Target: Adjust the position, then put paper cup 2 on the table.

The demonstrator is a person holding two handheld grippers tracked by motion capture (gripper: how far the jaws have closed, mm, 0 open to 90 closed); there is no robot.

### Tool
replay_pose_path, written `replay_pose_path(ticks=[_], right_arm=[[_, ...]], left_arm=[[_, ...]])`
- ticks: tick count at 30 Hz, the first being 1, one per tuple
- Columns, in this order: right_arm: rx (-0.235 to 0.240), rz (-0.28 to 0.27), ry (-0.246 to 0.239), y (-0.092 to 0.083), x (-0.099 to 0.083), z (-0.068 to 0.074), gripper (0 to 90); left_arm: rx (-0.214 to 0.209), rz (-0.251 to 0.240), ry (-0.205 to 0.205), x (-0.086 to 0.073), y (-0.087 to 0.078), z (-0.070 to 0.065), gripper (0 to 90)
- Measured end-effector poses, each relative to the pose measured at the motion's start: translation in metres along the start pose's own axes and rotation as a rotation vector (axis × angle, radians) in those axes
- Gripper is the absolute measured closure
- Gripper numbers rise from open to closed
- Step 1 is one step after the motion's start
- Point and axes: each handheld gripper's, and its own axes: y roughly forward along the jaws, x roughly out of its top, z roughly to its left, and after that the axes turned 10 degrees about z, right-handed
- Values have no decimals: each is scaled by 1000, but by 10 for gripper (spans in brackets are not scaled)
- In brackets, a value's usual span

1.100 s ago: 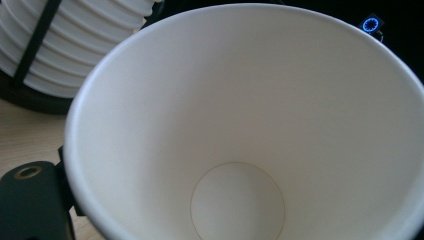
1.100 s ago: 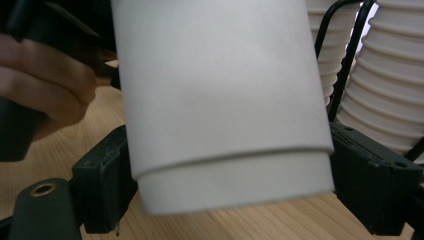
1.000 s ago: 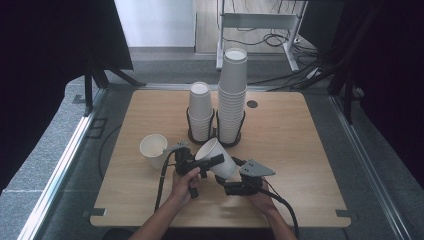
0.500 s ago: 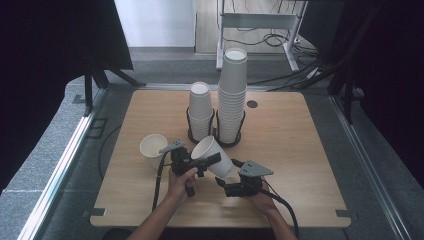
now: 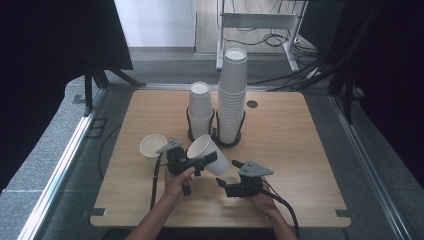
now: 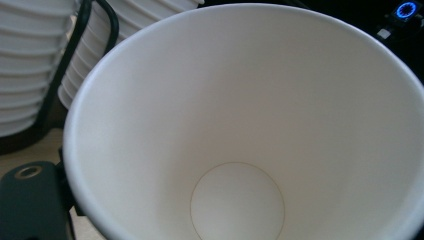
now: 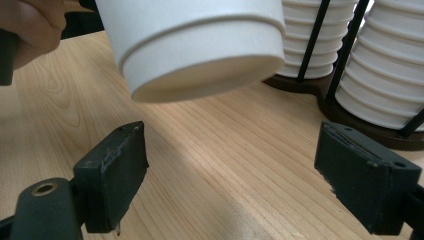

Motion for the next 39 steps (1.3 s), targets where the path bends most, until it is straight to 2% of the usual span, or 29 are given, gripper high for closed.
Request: replay_pose_path(ticks=[4, 10, 14, 20, 29, 39], right_arm=[[-1, 0, 1, 0, -1, 0, 136], [-6, 7, -2, -2, -2, -1, 136], [-10, 2, 0, -3, -2, -2, 136], [-13, 18, -7, -4, -5, -2, 136], [-15, 20, 1, -5, -6, -1, 136], [-3, 19, 13, -3, -8, -3, 138]], left_arm=[[39, -12, 33, 3, -5, -2, 127], [145, -16, 104, 5, -10, -6, 126], [178, -7, 128, 5, -10, -6, 126], [280, 3, 190, 6, -10, -9, 125], [456, 56, 252, 4, -2, -6, 124], [588, 108, 307, 2, 13, -3, 123]])
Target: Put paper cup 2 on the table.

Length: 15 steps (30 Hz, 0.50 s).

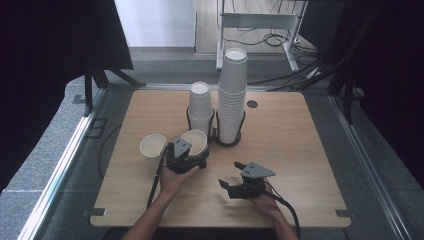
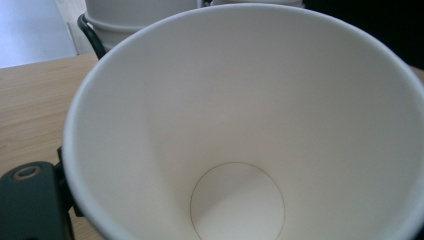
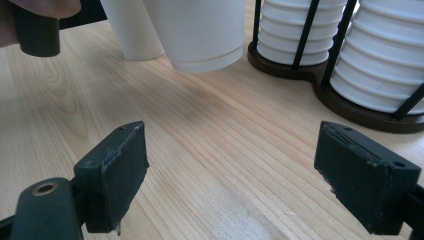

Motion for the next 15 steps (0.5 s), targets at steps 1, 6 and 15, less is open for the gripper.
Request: replay_pose_path(ticks=[1, 6, 15], right_arm=[[1, 0, 4, 0, -1, -1, 138], [12, 4, 5, 3, -1, -3, 142], [16, -10, -12, 0, 2, -2, 141]], left_arm=[[15, 9, 4, 0, 2, -1, 123], [107, 57, 35, -2, 13, -7, 122], [132, 98, 64, -1, 27, -12, 118]])
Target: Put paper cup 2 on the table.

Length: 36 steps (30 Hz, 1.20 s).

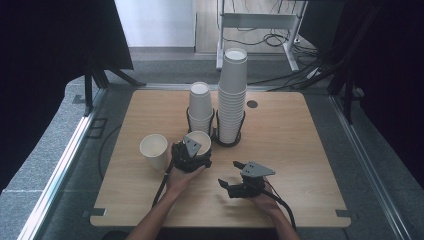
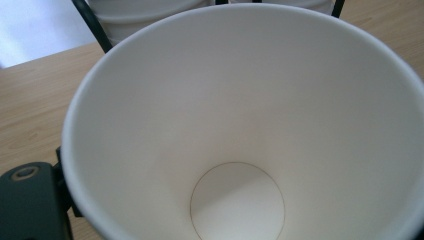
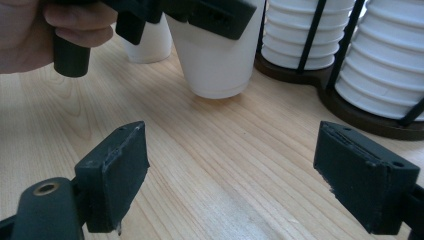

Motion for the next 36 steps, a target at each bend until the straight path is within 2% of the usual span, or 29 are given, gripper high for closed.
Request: replay_pose_path(ticks=[15, 17, 20, 22, 29, 33, 36], right_arm=[[-15, -7, -1, -4, 0, -2, 146], [-15, -9, 0, -4, 0, -2, 147], [-11, -7, -2, -4, 0, -1, 147], [-11, -6, -5, -4, 0, 0, 148], [-9, -3, -14, -5, 1, 1, 146], [-11, -4, -12, -6, 1, 2, 146], [-15, -6, -12, -7, 1, 1, 145]], left_arm=[[-13, 37, 17, -4, 14, 0, 105], [-6, 31, 19, -4, 14, -1, 87], [-24, 25, 15, -3, 13, 0, 26], [-18, 16, 17, -3, 10, 0, 0], [-1, -36, 18, -4, -9, 2, 0], [-6, -50, 15, -6, -20, 4, 0], [-9, -66, 27, -10, -30, 4, 0]])
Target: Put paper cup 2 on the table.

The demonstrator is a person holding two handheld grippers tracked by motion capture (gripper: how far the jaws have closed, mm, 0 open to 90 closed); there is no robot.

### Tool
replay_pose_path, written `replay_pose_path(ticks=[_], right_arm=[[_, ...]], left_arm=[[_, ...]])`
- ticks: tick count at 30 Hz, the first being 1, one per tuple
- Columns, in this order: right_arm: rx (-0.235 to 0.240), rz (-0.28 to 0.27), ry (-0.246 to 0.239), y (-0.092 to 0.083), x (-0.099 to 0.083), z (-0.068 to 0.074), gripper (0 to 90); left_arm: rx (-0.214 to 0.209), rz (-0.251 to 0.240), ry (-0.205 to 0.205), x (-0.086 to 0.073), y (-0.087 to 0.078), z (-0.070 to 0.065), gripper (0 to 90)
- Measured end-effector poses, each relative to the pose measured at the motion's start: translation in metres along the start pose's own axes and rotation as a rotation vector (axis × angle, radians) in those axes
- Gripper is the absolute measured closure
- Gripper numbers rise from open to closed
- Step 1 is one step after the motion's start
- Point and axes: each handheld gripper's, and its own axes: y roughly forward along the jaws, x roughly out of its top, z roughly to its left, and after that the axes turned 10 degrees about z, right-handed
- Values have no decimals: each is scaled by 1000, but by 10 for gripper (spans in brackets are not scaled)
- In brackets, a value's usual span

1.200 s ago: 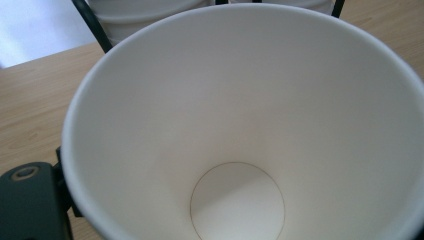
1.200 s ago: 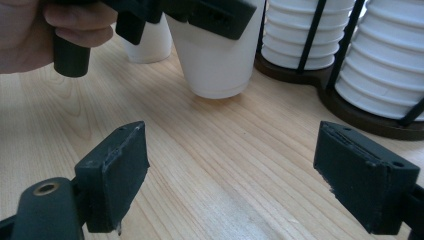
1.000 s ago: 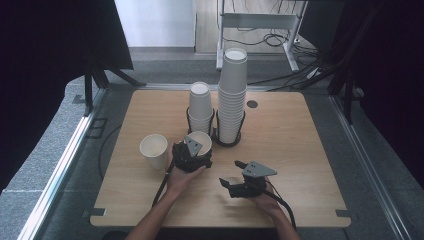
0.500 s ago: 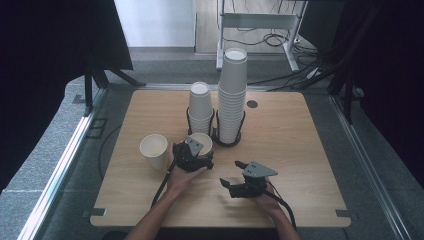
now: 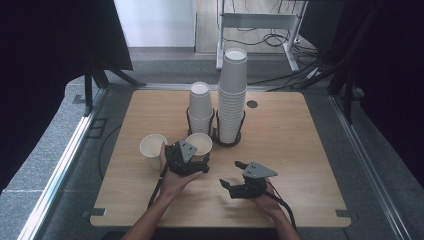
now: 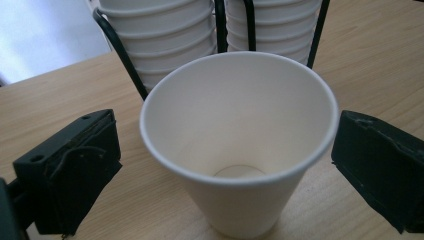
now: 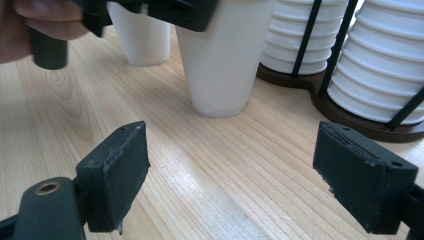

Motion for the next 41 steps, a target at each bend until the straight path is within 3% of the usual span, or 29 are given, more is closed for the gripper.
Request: replay_pose_path(ticks=[3, 16, 20, 26, 41], right_arm=[[-4, -4, 6, -2, 0, -1, 145], [-25, -11, 14, -9, -3, -6, 145], [-29, -6, 11, -10, -3, -7, 145], [-37, 0, 8, -11, -4, -8, 145], [-52, -10, 5, -14, -3, -9, 145]], left_arm=[[-29, -9, 7, -4, -10, 0, 6], [-268, 17, -32, -23, -34, 4, 44], [-302, 36, -8, -33, -36, 5, 63], [-323, 71, 12, -46, -31, 5, 139], [-330, 98, 20, -54, -23, 8, 143]])
